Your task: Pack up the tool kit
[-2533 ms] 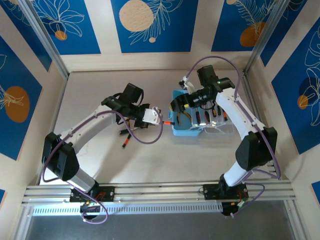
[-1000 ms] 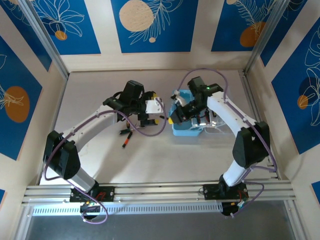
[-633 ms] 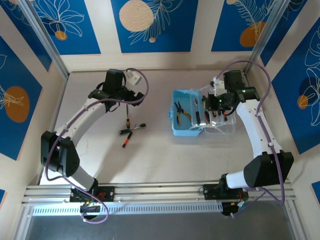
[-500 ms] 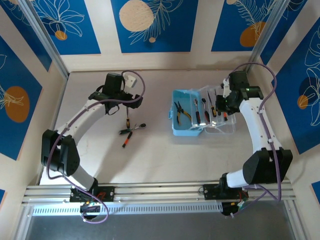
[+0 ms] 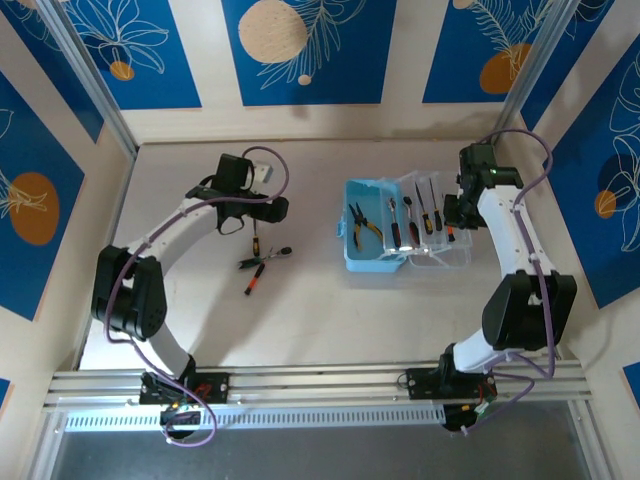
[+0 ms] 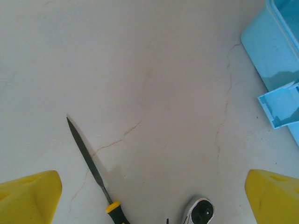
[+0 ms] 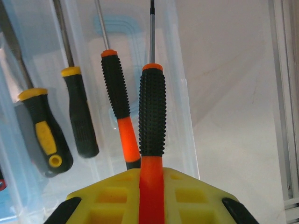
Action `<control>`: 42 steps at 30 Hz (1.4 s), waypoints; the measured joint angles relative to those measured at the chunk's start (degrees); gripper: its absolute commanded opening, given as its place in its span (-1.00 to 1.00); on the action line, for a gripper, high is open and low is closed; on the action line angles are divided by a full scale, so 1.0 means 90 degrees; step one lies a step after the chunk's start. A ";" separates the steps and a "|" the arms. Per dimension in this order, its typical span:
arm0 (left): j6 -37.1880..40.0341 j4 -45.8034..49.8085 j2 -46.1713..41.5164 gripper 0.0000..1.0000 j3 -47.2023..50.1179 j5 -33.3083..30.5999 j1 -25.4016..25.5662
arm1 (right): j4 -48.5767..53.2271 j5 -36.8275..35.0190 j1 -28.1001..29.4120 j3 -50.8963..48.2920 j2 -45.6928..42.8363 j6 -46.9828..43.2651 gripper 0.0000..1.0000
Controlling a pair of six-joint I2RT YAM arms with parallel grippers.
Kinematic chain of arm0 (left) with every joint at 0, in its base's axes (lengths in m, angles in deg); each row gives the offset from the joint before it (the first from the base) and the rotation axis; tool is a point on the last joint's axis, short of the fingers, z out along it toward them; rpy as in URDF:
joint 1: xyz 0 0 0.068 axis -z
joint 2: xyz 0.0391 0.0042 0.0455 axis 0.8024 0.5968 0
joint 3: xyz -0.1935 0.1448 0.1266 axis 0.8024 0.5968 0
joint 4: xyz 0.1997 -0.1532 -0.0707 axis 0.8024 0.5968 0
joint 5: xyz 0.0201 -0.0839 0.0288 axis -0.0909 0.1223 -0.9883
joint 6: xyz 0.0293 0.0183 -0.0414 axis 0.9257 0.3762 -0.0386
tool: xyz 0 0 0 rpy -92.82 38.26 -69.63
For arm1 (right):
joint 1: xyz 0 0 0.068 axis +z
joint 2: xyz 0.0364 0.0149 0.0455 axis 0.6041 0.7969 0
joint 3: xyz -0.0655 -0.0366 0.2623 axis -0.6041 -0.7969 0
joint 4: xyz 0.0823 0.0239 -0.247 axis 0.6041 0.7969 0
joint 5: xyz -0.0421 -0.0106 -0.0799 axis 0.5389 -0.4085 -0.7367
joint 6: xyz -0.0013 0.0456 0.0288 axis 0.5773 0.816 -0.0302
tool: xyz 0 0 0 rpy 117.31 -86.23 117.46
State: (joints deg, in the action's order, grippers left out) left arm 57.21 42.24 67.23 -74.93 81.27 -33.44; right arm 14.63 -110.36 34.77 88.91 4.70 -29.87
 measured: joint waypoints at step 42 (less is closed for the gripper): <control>-0.0073 0.1112 0.0503 0.93 0.0168 -0.0459 -0.0243 | -0.0333 0.1316 0.1489 0.0240 -0.0092 -0.0063 0.99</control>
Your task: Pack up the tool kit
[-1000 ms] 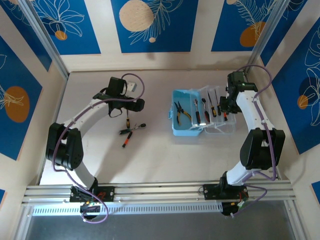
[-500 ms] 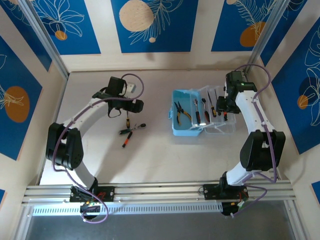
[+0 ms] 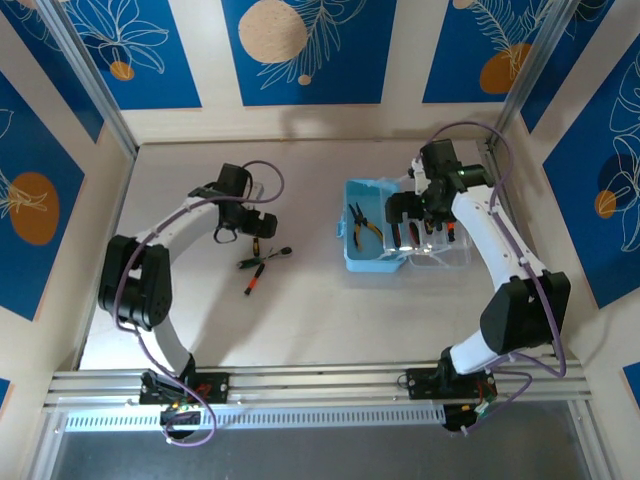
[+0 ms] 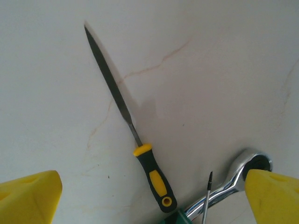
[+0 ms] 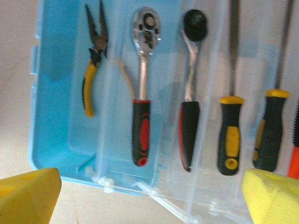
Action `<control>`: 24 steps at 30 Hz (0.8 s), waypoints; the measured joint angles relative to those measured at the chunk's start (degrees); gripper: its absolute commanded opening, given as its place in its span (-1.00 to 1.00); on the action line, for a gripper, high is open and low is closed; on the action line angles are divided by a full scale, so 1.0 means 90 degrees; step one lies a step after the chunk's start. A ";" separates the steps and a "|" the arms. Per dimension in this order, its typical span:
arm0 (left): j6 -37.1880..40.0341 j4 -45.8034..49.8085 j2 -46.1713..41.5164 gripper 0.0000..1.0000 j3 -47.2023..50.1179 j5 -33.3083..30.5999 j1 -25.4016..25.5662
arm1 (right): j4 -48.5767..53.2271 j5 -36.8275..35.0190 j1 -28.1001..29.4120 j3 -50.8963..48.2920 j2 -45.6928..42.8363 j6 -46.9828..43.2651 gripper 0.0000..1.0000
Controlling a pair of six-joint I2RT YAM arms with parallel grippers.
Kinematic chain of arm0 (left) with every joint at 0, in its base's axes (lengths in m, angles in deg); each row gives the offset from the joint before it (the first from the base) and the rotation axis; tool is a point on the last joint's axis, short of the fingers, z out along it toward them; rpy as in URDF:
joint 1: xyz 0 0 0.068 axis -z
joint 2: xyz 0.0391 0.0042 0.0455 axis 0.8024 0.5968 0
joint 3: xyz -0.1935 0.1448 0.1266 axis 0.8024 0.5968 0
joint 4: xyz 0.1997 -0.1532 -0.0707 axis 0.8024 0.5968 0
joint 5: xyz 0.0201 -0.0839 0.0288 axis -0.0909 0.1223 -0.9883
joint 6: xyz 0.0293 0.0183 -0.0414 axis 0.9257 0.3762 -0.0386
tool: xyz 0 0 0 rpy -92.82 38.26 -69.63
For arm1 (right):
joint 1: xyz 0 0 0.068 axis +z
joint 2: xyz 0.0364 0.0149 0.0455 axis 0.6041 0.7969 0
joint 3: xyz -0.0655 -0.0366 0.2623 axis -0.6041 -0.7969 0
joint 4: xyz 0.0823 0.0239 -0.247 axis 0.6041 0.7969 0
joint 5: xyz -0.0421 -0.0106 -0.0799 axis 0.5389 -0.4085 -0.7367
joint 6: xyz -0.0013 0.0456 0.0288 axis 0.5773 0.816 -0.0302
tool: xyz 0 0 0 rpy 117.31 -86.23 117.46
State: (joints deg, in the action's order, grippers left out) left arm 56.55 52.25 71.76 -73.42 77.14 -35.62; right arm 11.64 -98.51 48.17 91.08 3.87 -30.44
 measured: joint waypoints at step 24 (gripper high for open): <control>-0.0061 0.0158 0.0855 0.33 0.0153 0.0209 0.0000 | -0.0017 -0.0007 0.0155 0.0085 0.0238 0.0012 0.99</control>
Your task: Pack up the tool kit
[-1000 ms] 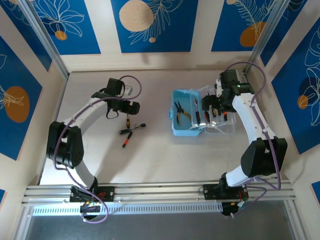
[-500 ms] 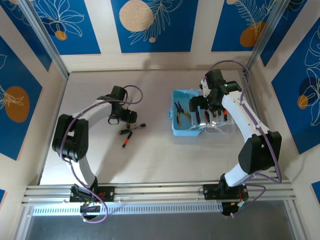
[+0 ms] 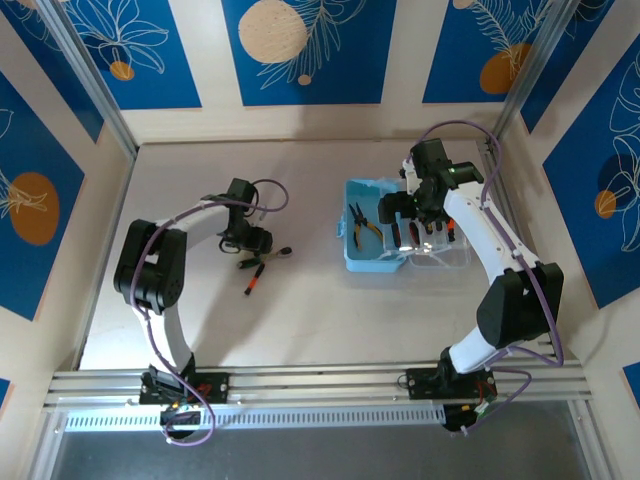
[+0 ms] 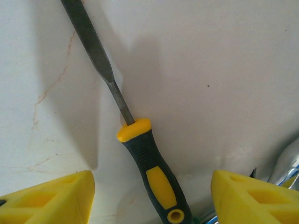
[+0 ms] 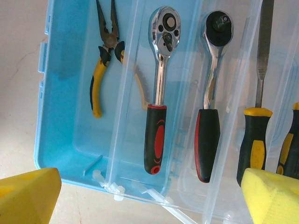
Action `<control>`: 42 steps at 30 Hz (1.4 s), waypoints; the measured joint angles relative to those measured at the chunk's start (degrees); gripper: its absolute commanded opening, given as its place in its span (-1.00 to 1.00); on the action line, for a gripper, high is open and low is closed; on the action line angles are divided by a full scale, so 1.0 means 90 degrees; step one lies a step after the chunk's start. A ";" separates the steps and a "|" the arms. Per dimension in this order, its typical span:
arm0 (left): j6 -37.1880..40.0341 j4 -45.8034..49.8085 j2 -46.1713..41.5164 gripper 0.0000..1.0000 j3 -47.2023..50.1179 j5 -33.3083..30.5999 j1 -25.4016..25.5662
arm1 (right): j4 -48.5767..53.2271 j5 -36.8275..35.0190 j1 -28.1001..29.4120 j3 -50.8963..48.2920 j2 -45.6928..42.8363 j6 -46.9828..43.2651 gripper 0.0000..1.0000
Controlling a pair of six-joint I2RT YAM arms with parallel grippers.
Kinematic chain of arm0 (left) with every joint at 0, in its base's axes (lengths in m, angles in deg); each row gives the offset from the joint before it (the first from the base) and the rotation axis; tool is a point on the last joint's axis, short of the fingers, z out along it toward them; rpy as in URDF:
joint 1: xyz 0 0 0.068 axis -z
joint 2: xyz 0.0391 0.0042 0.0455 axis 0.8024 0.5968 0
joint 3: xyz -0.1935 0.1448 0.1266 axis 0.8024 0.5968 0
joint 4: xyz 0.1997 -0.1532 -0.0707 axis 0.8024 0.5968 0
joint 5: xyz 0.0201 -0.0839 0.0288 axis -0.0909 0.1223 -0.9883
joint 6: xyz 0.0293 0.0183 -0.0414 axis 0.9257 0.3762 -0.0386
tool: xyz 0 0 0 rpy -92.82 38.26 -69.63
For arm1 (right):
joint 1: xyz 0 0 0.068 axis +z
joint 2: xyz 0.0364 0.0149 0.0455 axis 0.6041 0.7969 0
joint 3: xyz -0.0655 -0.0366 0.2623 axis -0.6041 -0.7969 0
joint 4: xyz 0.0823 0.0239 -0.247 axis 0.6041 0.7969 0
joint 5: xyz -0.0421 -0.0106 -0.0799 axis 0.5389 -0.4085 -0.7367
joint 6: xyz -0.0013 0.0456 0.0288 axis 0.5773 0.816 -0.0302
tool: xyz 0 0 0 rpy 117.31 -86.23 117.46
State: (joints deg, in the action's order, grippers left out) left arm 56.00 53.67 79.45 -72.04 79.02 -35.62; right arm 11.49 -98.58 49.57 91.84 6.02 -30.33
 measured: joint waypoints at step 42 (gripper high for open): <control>0.1394 0.0384 0.0090 0.35 -0.0367 -0.0529 0.1540 | -0.0250 0.0294 -0.0748 -0.1226 -0.0835 0.0248 0.99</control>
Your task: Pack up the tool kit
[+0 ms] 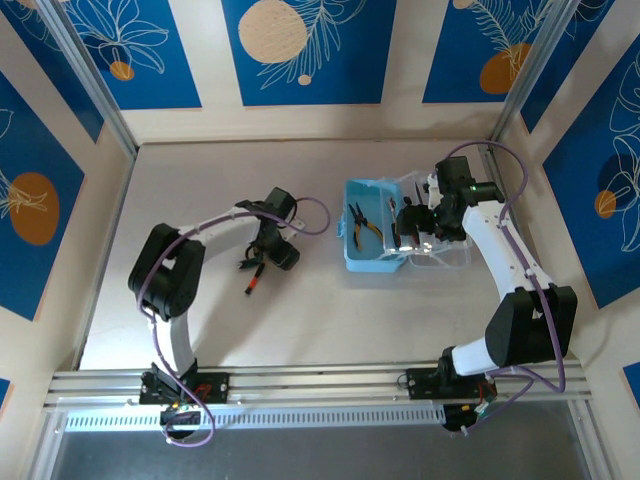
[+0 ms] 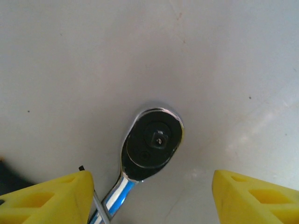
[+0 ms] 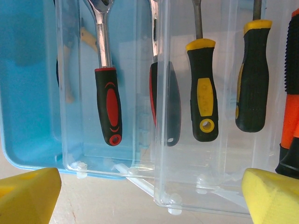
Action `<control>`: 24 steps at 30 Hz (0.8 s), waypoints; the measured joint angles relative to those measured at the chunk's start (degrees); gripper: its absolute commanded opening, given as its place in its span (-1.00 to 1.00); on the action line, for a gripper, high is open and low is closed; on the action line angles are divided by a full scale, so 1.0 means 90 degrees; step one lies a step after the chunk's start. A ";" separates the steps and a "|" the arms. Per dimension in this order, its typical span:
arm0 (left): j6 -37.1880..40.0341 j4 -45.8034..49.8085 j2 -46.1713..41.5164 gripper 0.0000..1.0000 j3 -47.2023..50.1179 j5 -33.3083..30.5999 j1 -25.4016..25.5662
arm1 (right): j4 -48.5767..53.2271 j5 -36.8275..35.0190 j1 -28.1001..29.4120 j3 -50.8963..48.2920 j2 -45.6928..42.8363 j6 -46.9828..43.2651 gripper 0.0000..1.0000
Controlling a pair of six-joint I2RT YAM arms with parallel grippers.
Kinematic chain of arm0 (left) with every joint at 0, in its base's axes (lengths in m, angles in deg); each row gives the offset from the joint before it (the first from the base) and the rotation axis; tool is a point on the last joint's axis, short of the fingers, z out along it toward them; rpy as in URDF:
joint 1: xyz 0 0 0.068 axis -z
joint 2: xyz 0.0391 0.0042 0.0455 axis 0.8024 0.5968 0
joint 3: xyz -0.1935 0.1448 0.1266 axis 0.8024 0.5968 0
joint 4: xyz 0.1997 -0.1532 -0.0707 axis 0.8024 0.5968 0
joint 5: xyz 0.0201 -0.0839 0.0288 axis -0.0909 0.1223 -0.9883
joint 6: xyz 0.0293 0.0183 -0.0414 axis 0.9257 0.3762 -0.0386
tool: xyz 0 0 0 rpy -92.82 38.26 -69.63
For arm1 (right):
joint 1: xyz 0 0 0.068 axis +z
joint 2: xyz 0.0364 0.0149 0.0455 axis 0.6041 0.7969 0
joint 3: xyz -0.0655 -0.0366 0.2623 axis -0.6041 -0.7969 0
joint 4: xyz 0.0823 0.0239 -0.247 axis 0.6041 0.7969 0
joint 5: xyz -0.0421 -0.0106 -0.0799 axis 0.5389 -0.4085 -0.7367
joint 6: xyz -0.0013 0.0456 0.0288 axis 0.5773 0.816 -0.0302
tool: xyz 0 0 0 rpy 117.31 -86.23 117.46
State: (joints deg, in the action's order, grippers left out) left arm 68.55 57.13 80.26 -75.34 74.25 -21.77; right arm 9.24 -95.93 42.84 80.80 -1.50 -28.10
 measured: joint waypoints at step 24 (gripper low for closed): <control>0.0131 0.0682 0.0792 -0.02 -0.0884 0.0041 0.0007 | -0.0022 0.0095 0.0036 0.0000 0.0087 -0.0005 0.99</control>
State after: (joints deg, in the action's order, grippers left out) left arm 69.73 63.27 87.38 -83.30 74.62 -21.70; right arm 9.04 -95.08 43.17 80.80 -0.72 -28.14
